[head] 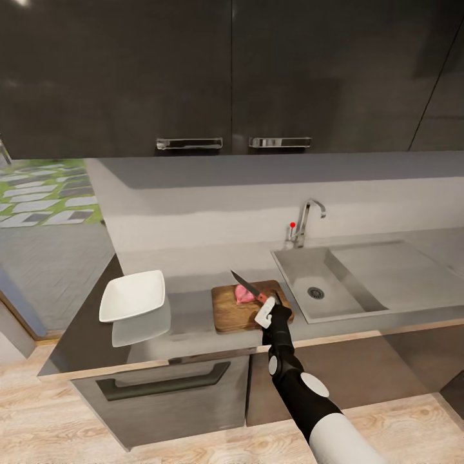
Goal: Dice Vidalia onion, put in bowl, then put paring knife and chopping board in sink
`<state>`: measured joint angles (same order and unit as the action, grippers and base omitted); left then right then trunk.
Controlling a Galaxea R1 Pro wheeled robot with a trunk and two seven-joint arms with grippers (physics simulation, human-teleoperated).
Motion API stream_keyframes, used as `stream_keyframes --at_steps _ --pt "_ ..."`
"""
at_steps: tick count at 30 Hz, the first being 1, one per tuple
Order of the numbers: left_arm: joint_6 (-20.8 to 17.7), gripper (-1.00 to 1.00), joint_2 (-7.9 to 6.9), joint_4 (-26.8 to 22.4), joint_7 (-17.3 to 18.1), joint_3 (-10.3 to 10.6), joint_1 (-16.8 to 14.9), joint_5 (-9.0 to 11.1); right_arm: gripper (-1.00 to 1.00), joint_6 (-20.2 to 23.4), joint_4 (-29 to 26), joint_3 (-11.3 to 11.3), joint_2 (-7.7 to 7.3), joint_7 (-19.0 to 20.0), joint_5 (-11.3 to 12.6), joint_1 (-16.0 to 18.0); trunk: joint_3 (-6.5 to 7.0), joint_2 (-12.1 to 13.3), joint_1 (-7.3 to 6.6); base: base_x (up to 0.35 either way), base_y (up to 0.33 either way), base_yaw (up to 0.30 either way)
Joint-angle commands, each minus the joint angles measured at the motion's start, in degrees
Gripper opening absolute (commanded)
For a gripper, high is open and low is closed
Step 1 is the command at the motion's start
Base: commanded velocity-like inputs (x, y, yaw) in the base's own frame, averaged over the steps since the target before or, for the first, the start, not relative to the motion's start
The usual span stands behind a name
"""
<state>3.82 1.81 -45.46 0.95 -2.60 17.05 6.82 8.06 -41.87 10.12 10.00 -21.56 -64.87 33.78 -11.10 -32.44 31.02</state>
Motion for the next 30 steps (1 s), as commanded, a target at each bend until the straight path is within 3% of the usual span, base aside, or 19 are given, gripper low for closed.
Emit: stream_keyframes --at_steps 1,30 --pt "0.05 1.00 0.04 -0.07 0.10 -0.10 0.02 0.56 -1.00 0.57 0.04 0.16 0.00 -0.23 -0.60 0.06 -0.08 -0.08 0.02 0.000 0.000 0.000" --pt "0.05 1.00 0.04 -0.07 0.10 -0.10 0.02 0.56 -1.00 0.55 0.04 0.23 0.00 -0.23 -0.60 0.06 -0.08 -0.08 0.02 0.000 0.000 0.000"
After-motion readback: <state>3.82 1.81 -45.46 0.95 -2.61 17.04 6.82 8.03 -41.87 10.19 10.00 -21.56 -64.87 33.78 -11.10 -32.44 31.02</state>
